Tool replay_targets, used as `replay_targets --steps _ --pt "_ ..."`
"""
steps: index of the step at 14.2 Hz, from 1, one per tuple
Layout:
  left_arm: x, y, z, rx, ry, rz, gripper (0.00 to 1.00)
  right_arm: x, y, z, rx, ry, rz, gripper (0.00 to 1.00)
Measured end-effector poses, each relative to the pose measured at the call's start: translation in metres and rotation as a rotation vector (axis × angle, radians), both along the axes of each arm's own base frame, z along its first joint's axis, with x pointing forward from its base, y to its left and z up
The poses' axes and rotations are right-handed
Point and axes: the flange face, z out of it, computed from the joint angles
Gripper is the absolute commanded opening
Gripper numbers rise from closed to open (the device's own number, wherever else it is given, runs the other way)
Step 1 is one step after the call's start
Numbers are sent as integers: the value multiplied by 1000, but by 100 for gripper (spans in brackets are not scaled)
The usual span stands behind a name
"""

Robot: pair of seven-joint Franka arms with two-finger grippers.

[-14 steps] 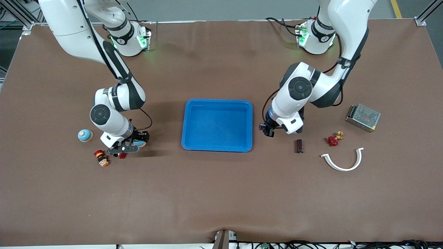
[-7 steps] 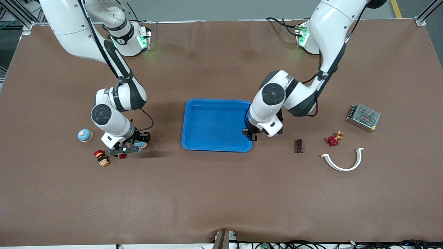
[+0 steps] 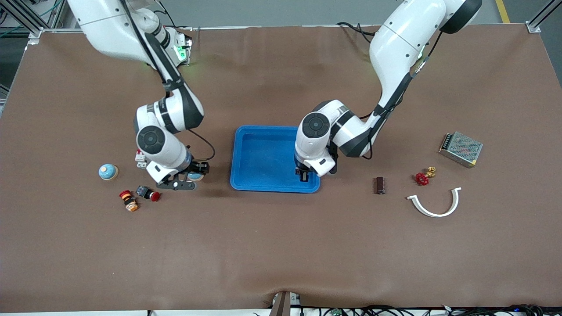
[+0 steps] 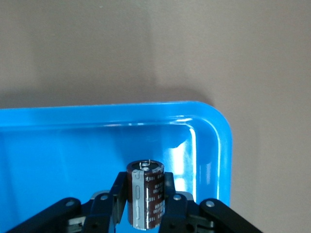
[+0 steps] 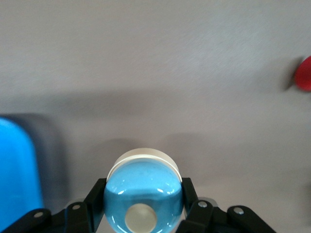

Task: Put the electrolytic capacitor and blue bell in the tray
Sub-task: 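Carry the bell and capacitor over the blue tray with both grippers, then open both grippers to drop the bell and capacitor into the tray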

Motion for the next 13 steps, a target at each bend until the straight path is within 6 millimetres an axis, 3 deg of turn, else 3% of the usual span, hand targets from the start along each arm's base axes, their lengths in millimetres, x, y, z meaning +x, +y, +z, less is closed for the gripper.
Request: replay_targets --steps 6,10,11,12,13 --pt "5 1 -22 28 -1 4 0 -61 113 6 -14 -8 -75 35" --pt "5 -2 -26 32 0 0 0 -80 139 5 -11 -18 -88 35" --pt "5 -2 -25 32 -1 1 30 -84 145 4 -11 -19 -90 35" --pt "5 -2 -25 32 -3 0 99 -89 151 4 -11 -20 -89 35" --pt "6 -2 -25 33 -5 -4 100 -95 158 3 -10 -22 -86 35"
